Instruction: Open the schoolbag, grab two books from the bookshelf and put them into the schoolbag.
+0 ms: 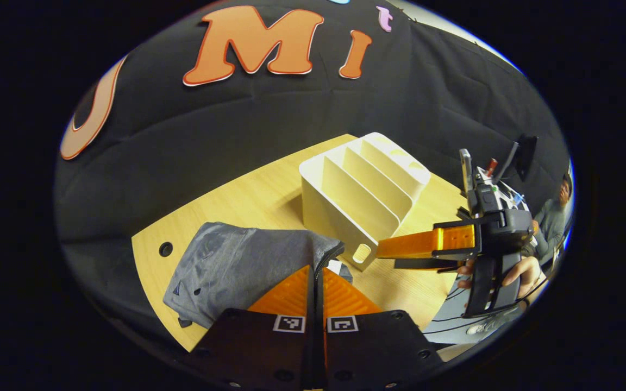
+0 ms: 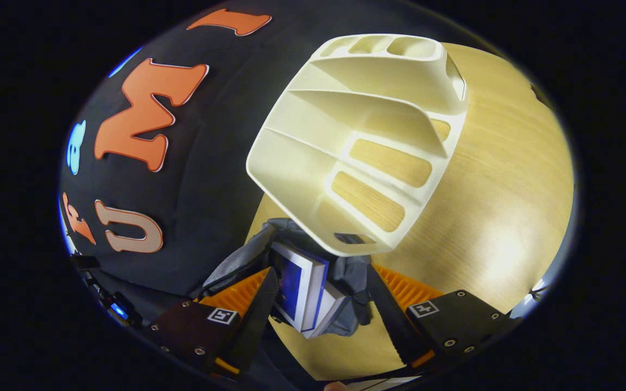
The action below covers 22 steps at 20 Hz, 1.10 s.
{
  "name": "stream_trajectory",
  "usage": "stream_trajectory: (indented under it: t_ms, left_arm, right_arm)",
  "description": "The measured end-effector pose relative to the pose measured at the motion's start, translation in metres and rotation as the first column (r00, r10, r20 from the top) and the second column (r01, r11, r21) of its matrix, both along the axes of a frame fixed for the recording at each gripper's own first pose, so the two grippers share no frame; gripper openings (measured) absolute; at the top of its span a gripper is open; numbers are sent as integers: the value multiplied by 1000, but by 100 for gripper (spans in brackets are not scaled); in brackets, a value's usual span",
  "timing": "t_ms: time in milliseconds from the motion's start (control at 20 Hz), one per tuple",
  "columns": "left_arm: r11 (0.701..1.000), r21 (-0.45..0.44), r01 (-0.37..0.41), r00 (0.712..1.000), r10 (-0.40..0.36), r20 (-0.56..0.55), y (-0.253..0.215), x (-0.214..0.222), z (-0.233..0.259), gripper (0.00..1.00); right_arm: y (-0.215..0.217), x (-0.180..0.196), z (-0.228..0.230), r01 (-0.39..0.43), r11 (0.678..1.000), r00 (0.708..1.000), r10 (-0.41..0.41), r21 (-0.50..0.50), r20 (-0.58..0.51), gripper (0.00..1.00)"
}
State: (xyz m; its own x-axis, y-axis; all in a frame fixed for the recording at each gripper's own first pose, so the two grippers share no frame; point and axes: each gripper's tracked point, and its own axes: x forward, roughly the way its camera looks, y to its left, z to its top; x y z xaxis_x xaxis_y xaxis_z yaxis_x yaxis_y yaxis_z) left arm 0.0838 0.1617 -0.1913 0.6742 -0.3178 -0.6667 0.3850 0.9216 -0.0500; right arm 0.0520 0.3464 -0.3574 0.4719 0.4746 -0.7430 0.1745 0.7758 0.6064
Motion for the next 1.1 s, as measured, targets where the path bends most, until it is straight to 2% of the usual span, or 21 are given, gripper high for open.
stream_trajectory:
  t_ms: [200,300,400,500,550,700,800,950,1100]
  left_arm:
    - [989,0,-145,989,145,-32,-20,-18,-18,11]
    - [974,-62,-218,976,216,-34,-37,-29,-17,21]
    - [958,-72,-279,960,278,-27,-48,-39,-21,41]
    - [940,-100,-325,946,323,-39,-60,-58,-24,80]
    - [931,-113,-346,938,345,-33,-69,-53,-28,100]
    - [894,-128,-431,894,442,77,-64,-44,4,99]
    - [874,-171,-454,850,483,210,-67,-28,47,99]
    - [868,-198,-455,765,495,411,-64,-10,118,98]
    - [875,-212,-435,692,476,544,-69,-5,165,98]
  right_arm:
    - [-50,10,3,-69,996,997,67,-57,-39,98]
    - [-70,17,8,-105,992,994,102,-71,-48,98]
    - [-90,22,14,-157,980,987,154,-119,-35,98]
    - [-113,32,19,-226,952,973,230,-206,-2,98]
    - [-120,37,27,-247,939,965,260,-239,26,98]
    - [-120,63,66,-281,909,929,338,-306,152,98]
    - [-129,87,98,-239,891,892,358,-386,275,99]
    - [-136,112,152,-174,871,811,391,-459,435,98]
    - [-141,128,210,-115,871,720,404,-478,564,98]
